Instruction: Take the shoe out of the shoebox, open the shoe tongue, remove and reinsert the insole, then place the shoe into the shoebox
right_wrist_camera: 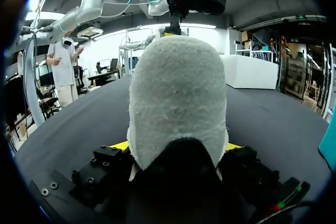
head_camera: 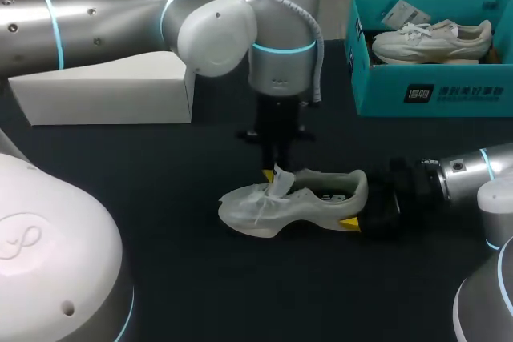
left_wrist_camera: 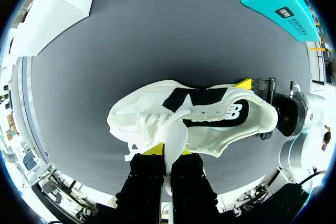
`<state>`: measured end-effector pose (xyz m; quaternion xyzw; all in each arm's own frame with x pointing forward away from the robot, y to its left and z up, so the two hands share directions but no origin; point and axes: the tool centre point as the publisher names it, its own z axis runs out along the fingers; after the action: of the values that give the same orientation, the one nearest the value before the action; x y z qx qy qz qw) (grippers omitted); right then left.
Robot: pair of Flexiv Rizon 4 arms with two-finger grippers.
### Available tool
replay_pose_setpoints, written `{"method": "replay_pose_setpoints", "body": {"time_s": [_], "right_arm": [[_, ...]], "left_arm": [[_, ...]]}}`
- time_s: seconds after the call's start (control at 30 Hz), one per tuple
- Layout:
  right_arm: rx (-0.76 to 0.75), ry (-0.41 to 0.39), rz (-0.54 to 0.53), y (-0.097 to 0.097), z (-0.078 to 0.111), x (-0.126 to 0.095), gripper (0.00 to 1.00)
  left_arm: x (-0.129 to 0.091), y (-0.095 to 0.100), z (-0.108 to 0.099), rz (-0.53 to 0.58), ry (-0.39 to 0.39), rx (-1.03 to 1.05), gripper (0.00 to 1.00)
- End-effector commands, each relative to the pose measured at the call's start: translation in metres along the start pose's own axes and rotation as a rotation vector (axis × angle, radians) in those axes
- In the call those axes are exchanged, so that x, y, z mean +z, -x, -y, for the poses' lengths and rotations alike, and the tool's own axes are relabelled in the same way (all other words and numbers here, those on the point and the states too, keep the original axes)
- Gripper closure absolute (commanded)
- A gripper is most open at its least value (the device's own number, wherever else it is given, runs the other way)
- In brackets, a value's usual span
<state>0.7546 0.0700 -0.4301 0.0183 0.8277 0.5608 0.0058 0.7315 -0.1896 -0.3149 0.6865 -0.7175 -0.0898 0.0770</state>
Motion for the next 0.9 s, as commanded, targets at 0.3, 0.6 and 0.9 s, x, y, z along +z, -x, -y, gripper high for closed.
{"method": "replay_pose_setpoints", "body": {"time_s": [0.3, 0.6, 0.9], "right_arm": [[0.001, -0.006, 0.000, 0.000, 0.003, 0.003, 1.00], [0.001, -0.006, 0.000, 0.000, 0.003, 0.003, 1.00], [0.001, -0.006, 0.000, 0.000, 0.003, 0.003, 1.00]], "left_arm": [[0.005, 0.036, -0.001, -0.067, -0.028, -0.033, 0.98], [0.024, 0.051, 0.008, -0.020, -0.029, -0.077, 0.51], [0.034, 0.060, 0.008, 0.003, -0.020, -0.111, 0.22]]}}
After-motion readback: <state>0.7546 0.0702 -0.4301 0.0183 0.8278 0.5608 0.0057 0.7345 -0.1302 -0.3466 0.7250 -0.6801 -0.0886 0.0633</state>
